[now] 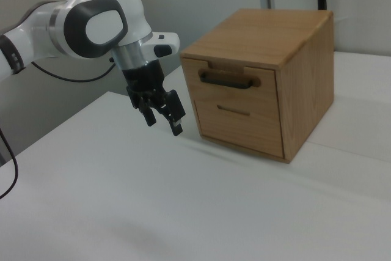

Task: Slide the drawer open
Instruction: 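Move the gripper to the black handle of the upper drawer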

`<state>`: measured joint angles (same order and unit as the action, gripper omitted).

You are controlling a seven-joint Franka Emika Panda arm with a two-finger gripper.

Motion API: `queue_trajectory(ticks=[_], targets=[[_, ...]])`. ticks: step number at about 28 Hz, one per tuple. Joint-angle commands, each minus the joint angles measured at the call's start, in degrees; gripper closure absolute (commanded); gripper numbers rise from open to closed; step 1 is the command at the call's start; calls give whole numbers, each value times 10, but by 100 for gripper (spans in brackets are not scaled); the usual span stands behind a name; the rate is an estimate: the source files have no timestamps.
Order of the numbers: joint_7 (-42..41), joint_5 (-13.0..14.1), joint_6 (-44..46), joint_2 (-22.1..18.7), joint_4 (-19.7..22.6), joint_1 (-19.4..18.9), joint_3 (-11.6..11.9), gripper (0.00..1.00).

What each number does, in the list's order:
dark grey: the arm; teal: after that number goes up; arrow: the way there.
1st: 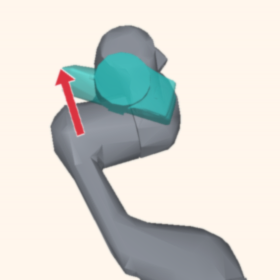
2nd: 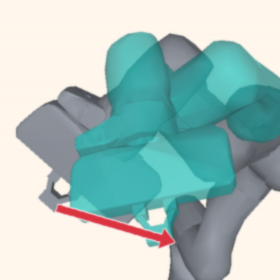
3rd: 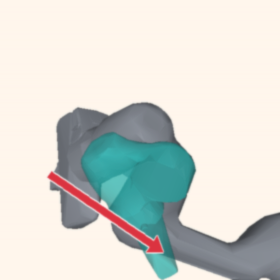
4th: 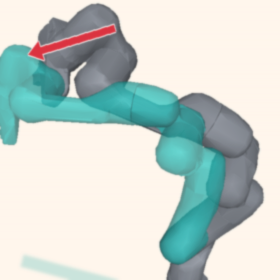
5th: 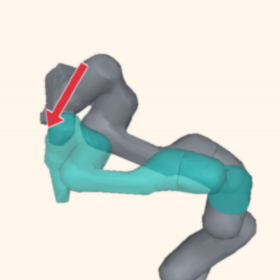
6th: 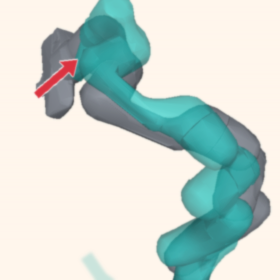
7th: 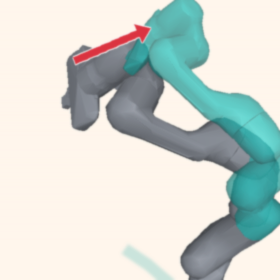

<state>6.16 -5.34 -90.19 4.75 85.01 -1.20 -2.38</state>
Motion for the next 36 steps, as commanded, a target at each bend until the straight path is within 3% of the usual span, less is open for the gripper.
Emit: queue_trajectory(ticks=[1, 10, 19, 23, 26, 27, 31, 36], targets=[[-6, 12, -30, -6, 16, 0, 0, 0], [54, 14, -67, 4, 17, -3, -2, 0], [182, 7, -213, 51, 17, -5, -3, 0], [357, -4, -306, 68, 17, -5, -3, 0], [467, -29, -329, 75, 16, -6, -3, 0], [545, -42, -336, 77, 16, -6, -4, 0], [647, -59, -337, 82, 16, -6, -6, 0], [757, -59, -338, 101, 3, -7, -12, 1]])
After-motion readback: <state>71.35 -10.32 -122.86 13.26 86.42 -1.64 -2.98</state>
